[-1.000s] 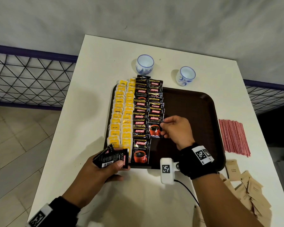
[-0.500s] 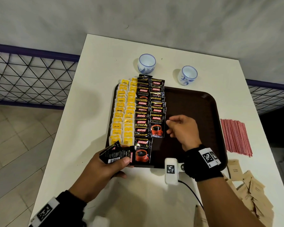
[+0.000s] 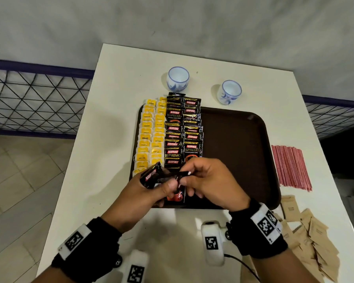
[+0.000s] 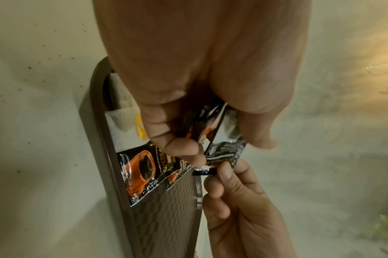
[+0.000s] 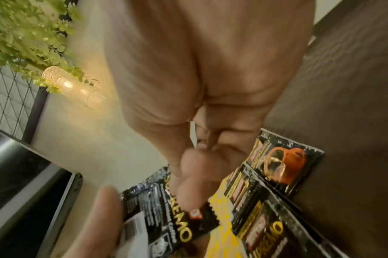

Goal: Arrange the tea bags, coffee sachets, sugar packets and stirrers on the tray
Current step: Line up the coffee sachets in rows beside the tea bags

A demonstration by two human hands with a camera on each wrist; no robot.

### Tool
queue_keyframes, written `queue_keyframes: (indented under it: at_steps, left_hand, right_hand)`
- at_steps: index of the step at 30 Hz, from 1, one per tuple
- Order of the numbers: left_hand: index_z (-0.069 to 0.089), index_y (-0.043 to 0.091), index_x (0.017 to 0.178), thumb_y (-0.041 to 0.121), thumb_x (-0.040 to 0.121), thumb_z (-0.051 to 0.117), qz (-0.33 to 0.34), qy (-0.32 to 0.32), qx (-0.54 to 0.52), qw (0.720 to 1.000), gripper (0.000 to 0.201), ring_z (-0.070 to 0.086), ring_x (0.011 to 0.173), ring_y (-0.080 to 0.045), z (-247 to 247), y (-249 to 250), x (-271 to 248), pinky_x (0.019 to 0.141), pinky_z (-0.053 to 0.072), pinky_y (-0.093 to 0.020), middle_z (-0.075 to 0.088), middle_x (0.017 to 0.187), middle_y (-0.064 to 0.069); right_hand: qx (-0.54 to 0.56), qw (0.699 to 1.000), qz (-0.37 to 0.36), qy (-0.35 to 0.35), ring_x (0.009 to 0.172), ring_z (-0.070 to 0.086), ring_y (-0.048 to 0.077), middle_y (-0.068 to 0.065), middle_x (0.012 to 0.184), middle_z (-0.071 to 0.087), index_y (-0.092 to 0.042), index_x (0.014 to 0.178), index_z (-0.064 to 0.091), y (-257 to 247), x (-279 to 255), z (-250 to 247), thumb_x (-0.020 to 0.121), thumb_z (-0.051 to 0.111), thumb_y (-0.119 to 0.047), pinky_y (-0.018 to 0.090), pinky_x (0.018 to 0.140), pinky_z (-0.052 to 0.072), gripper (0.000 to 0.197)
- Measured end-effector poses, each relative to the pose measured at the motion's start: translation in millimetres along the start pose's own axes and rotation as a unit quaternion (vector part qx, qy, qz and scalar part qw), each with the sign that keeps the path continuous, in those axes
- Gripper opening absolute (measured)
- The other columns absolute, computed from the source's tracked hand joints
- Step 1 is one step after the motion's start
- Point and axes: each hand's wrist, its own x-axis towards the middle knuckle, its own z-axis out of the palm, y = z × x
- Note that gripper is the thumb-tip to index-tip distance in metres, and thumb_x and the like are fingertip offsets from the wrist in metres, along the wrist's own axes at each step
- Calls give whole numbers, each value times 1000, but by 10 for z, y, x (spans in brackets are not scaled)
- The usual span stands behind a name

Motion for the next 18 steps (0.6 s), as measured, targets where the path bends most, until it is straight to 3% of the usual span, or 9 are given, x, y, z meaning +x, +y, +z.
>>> queue_keyframes:
  at_steps: [2, 4, 6, 8, 10, 12, 14, 16, 18]
  left_hand:
    - [68, 20, 115, 56, 83, 71, -29, 8, -74, 997, 49, 67, 82, -21, -6, 36, -12, 66, 50, -34, 74, 102, -15]
    - [67, 16, 98, 60, 85, 63, -73, 19, -132, 988, 46, 68, 81, -23, -28, 76, -18, 69, 49, -35, 74, 94, -11]
    - [67, 20, 82, 41, 84, 76, -81, 11, -135, 987, 23, 67, 81, -23, -31, 68, -17, 67, 50, -34, 73, 88, -5]
    - [64, 17, 83, 13, 75, 81, -49, 14, -113, 992, 19, 65, 74, -21, -25, 19, 0, 59, 51, -30, 68, 81, -3]
    - [61, 19, 82, 4, 77, 78, -16, 48, -66, 997, 23, 66, 68, -18, -5, -2, 16, 56, 51, -29, 66, 77, -1]
    - [61, 21, 79, 1, 83, 78, 20, 79, -10, 997, 26, 70, 71, -20, 20, 0, 17, 59, 55, -32, 68, 78, 0]
    - [60, 19, 80, -1, 86, 75, 53, 101, 30, 993, 26, 70, 74, -28, 43, 11, 13, 62, 56, -38, 68, 81, -3]
    - [58, 16, 83, -2, 87, 73, 75, 115, 54, 989, 24, 70, 76, -31, 61, -4, 8, 63, 56, -43, 68, 82, -4]
    - [57, 14, 83, 0, 87, 74, 94, 123, 74, 985, 22, 71, 78, -26, 67, -9, 4, 62, 56, -35, 69, 83, -4]
  right_hand:
    - [36, 999, -32, 8, 60, 65, 19, 12, 72, 67, -1, 86, 67, 0, -10, -61, 85, 66, 16, 24, 53, 52, 17]
    - [16, 995, -96, 20, 74, 69, 22, 16, 82, 68, 7, 84, 71, -22, -34, -113, 80, 61, 26, 24, 67, 56, 22]
    - [-32, 988, -148, 30, 87, 68, 20, 15, 92, 68, 7, 81, 74, -45, -46, -123, 76, 58, 31, 20, 75, 55, 29]
    - [-40, 984, -170, 28, 92, 68, 21, 13, 98, 68, 2, 85, 76, -41, -45, -98, 77, 58, 29, 22, 79, 55, 34]
    - [12, 989, -140, 43, 89, 69, 22, 14, 101, 68, -7, 99, 74, -17, -45, -75, 84, 58, 21, 28, 75, 57, 36]
    - [97, 991, -74, 63, 77, 66, 23, 20, 99, 68, -9, 108, 70, -40, -61, -66, 89, 63, 4, 30, 59, 54, 24]
    - [127, 989, -39, 63, 66, 62, 25, 23, 85, 65, -5, 105, 70, -66, -89, -69, 87, 69, -10, 28, 48, 45, 19]
    - [116, 991, -39, 48, 57, 60, 19, 17, 71, 62, 0, 99, 69, -90, -104, -86, 87, 72, -12, 24, 44, 40, 17]
    - [119, 991, -43, 34, 55, 60, 17, 13, 69, 62, 3, 98, 69, -114, -115, -96, 84, 73, -12, 24, 43, 40, 20]
